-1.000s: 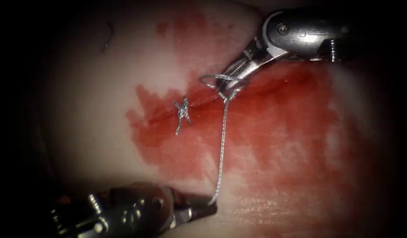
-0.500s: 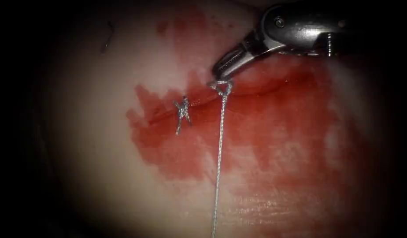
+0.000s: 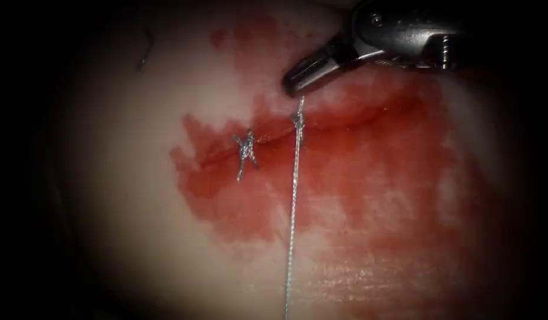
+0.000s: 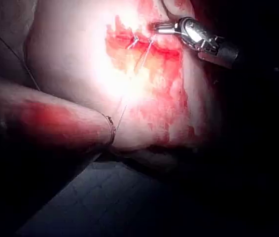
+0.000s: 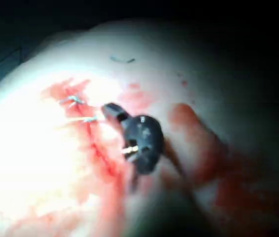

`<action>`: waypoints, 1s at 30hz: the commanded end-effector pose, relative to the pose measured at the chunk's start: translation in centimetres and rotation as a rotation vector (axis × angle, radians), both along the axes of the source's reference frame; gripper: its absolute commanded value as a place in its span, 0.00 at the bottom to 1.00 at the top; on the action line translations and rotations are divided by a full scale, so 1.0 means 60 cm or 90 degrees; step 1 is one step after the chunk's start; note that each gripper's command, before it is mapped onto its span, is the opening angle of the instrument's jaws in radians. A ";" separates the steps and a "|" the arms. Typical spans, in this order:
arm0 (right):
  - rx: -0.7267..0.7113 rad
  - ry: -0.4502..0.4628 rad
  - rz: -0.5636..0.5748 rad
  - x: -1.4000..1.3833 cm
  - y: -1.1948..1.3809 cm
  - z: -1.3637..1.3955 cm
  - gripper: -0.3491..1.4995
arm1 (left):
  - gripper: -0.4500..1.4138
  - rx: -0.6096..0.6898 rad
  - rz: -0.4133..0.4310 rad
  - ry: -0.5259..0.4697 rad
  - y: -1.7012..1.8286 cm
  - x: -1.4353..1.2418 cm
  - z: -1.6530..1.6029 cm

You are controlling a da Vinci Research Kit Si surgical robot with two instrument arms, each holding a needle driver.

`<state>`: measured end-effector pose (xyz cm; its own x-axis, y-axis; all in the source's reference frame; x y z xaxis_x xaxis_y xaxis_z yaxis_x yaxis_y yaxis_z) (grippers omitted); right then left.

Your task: Wound Closure

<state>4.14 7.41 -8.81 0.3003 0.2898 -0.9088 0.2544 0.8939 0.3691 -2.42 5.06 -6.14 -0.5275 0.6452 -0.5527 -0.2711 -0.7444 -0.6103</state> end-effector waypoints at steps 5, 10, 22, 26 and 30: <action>0.001 0.002 0.001 0.0019 -0.0002 0.0000 0.00 | 0.05 0.005 0.007 -0.004 -0.0027 -0.0021 0.0002; -0.002 -0.002 0.008 0.0020 0.0000 0.0004 0.00 | 0.05 0.011 0.016 -0.002 -0.0044 -0.0027 0.0010; -0.002 -0.029 0.036 0.0008 0.0026 0.0018 0.00 | 0.05 0.038 0.018 0.008 -0.0071 -0.0030 0.0035; -0.002 -0.030 0.037 0.0008 0.0027 0.0018 0.00 | 0.05 0.040 0.020 0.011 -0.0072 -0.0028 0.0041; -0.001 -0.029 0.035 0.0009 0.0025 0.0018 0.00 | 0.05 0.043 0.020 0.011 -0.0074 -0.0025 0.0042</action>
